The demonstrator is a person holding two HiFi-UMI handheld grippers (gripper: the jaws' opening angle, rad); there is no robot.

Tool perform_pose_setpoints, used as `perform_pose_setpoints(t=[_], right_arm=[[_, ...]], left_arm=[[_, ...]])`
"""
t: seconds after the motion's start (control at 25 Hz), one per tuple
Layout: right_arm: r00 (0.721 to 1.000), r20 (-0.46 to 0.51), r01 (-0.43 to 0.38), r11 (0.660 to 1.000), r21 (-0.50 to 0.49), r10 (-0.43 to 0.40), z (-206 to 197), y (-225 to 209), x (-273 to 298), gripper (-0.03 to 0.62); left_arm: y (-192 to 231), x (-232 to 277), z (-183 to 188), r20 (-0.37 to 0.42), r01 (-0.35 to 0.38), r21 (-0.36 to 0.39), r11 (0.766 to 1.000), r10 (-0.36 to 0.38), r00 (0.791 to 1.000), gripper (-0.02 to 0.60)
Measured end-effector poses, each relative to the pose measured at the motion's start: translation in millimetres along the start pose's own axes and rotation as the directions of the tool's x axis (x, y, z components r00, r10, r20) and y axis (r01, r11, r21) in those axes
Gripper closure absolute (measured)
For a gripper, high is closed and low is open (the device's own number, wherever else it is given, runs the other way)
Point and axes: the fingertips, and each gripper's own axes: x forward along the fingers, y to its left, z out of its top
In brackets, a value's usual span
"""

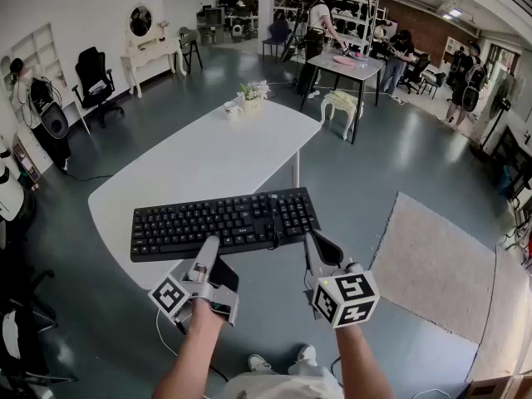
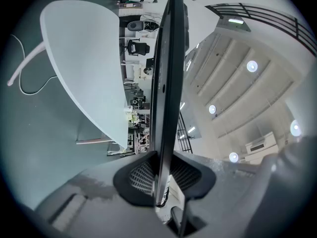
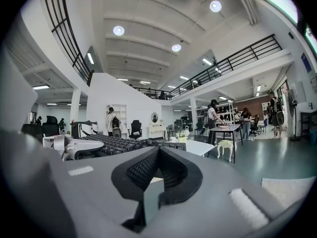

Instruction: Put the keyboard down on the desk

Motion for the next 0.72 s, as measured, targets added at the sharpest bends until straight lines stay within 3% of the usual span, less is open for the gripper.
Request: perform_pose_setpoints(t=[0.72], right_arm=[[1.0,0.0,0.022,1.0,0.003,-0.022,-11,-29,27,0.594]], left_arm=[[24,38,3,-0.009,0.003,-0.031,0.999,-0.003,1.0,0.491]])
